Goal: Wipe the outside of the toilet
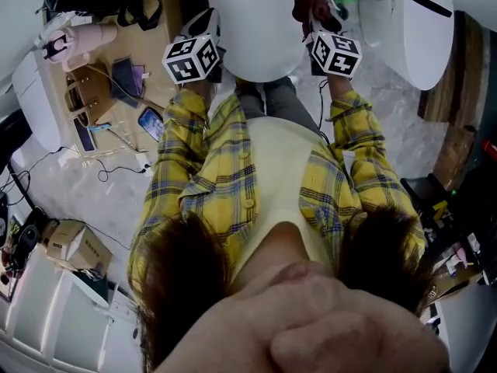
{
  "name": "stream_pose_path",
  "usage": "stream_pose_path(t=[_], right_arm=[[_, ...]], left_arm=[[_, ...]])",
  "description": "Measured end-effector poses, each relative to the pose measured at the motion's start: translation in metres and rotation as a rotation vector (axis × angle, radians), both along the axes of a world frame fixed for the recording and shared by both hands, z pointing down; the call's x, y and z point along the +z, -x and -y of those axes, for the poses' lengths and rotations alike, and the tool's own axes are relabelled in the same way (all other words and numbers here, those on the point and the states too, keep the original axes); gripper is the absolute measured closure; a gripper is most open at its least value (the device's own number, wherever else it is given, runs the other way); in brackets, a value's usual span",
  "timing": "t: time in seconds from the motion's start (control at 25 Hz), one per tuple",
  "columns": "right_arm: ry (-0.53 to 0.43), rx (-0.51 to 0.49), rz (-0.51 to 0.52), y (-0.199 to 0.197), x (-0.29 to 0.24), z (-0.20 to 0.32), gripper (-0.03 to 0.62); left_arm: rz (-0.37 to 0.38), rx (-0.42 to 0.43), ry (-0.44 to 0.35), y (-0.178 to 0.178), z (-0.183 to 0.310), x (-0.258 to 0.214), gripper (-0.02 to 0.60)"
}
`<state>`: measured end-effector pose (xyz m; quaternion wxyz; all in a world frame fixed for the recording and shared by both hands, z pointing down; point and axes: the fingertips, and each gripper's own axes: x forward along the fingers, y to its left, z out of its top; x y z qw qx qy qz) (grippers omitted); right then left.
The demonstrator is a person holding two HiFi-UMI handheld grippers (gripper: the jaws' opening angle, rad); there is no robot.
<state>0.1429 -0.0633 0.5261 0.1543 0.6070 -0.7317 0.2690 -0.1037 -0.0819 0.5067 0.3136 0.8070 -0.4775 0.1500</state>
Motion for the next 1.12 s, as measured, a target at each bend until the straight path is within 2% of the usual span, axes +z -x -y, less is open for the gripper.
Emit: stream_pose_path(t=[0.6, 1.12], right_arm=[[-0.026, 0.046, 0.051, 0.013, -0.032, -0.042, 0.511], [-0.023, 0.107, 0.079, 0.005, -0.040, -0.061, 0.513]], left_arm=[[0.015, 0.055, -0.024, -0.006, -0.021, -0.008, 0.574], [-0.017, 0.067, -0.017, -0.011, -0.037, -0.013, 0.574]])
